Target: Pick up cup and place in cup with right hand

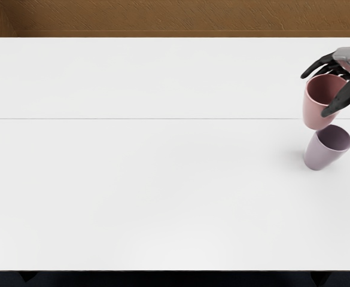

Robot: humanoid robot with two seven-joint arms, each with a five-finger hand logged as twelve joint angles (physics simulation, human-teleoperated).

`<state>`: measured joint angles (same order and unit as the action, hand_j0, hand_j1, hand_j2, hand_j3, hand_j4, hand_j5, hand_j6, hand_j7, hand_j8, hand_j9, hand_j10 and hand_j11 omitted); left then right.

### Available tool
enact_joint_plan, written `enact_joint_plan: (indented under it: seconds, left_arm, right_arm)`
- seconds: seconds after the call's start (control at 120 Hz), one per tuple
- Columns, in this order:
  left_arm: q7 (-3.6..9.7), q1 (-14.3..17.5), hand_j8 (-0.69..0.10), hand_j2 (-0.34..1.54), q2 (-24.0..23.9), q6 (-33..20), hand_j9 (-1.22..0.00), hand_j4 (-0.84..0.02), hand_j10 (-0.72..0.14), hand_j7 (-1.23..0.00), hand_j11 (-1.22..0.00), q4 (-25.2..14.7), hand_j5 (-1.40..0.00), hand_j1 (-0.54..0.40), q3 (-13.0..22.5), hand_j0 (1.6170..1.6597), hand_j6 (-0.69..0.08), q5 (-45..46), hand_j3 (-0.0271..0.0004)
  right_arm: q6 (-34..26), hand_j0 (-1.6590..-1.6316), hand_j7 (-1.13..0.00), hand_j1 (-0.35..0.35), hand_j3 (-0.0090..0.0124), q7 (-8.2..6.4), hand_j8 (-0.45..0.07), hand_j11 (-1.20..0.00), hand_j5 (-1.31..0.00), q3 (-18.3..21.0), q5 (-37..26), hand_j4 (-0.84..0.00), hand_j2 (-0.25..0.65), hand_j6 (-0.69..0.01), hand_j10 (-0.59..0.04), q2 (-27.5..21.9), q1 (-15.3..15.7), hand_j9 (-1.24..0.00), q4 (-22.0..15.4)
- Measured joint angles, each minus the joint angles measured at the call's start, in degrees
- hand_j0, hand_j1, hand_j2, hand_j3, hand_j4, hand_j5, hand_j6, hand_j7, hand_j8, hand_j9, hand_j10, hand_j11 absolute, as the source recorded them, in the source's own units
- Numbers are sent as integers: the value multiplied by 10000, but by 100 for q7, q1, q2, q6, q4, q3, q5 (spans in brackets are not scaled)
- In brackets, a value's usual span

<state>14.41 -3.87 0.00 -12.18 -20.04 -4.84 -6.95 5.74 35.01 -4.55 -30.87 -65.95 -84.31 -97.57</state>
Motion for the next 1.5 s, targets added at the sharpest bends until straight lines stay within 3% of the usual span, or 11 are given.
enact_joint_plan:
  seconds: [0.3, 0.733, 1.008, 1.5]
  left_arm:
    - [0, 7, 2, 1, 0, 2, -2, 2, 2, -2, -2, 0, -2, 3488, 1, 16581, 2, 0, -2]
    - [0, 0, 2, 2, 0, 1, -3, 2, 2, -3, -3, 0, -3, 3487, 0, 16581, 2, 0, -2]
    - [0, 6, 2, 1, 0, 0, -3, 2, 1, -3, -3, 0, -3, 3488, 0, 16581, 2, 0, -2]
    - [0, 4, 2, 2, 0, 0, -3, 2, 2, -3, -3, 0, -3, 3488, 0, 16581, 2, 0, -2]
  right_arm:
    - [78, -16554, -5327, 729, -3, 0, -2677, -5365, -5484, 44, -4, -3998, -136, -3898, -2693, -320, 123, -5432, 0]
    - [49, -16560, -5328, 954, 1, 0, -2573, -5391, -5537, 32, -26, -3961, 469, -3840, -2625, -336, 450, -5508, 167]
    - [24, -16553, -5313, 684, -4, 0, -2617, -5372, -5451, 28, -31, -4004, -417, -3841, -2676, -255, 492, -5501, 227]
    - [4, -16549, -5284, 553, -1, -1, -2724, -5349, -5380, 15, -24, -4015, -645, -3908, -2810, -91, 718, -5401, 405]
